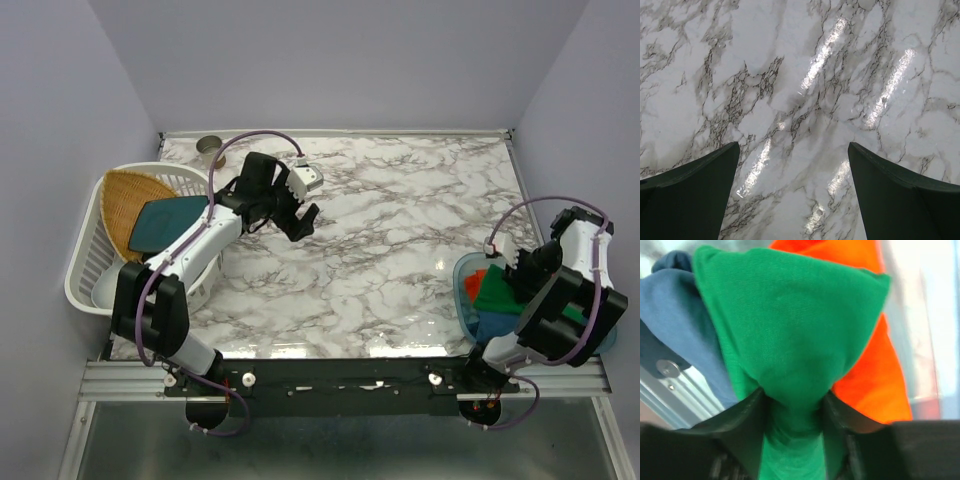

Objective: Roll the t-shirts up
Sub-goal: Place the T-shirt in the bin.

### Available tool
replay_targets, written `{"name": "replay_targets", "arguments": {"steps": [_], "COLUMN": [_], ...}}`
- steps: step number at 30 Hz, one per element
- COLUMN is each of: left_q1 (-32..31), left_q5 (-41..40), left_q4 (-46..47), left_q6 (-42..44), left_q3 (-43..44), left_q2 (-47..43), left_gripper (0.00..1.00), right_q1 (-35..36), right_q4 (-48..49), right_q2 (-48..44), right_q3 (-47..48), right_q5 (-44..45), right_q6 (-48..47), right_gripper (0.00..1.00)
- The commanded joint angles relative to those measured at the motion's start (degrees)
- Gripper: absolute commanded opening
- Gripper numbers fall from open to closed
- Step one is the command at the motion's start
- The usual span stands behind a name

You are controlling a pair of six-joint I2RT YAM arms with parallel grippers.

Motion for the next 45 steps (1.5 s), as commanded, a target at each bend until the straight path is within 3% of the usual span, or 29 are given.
{"name": "replay_targets", "arguments": {"steps": [1,3,8,13,18,28,38,40,41,42,45], "left_q1": [0.33,0.33,0.33,0.33,0.42,0.33,0.33,0.33,0.33,0.33,0.33], "left_q5": [1.89,1.98,2.59,3.47,3.30,2.33,2.68,2.95,3.21,3.12,3.21], "left_q4": [0.06,-0.29,-0.12,0.14,-0.03,-0.56,-0.65,-0.56,-0.47,-0.38,-0.82], "left_q6": [-0.17,0.18,-0.78,-1.84,-1.84,-1.57,-2.10,-2.10,-2.28,-2.37,-2.37], "left_q3": [1.36,1.54,2.68,2.94,2.86,1.98,4.26,4.52,4.70,4.88,5.75], "left_q2": [1.11,1.37,2.86,3.04,2.69,2.43,4.71,4.89,4.97,5.06,4.71], "left_gripper": [0.99,0.99,0.99,0.99,0.99,0.99,0.99,0.99,0.99,0.99,0.99], "right_q1": [0.80,0.80,0.80,0.09,-2.71,2.63,4.49,4.49,4.40,4.49,4.40], "right_q4": [-5.14,-5.31,-5.75,-6.89,-6.29,-8.56,-7.42,-7.42,-7.51,-7.60,-10.31], "right_q2": [-8.24,-13.33,-20.91,-19.52,-16.70,-19.94,-23.11,-23.03,-23.03,-23.03,-23.46], "right_q3": [-5.29,-7.57,-8.90,-3.02,1.38,-4.32,-11.89,-11.80,-11.63,-10.32,-6.28], "right_q5": [4.66,5.98,7.57,5.99,5.72,-1.31,0.89,0.45,-0.25,-1.13,-5.26], "right_q6": [-11.87,-19.69,-35.15,-41.68,-53.98,-55.49,-55.40,-55.40,-55.40,-55.23,-54.61], "right_gripper": [0.43,0.36,0.28,0.27,0.27,0.28,0.29,0.44,0.68,1.00,1.00]}}
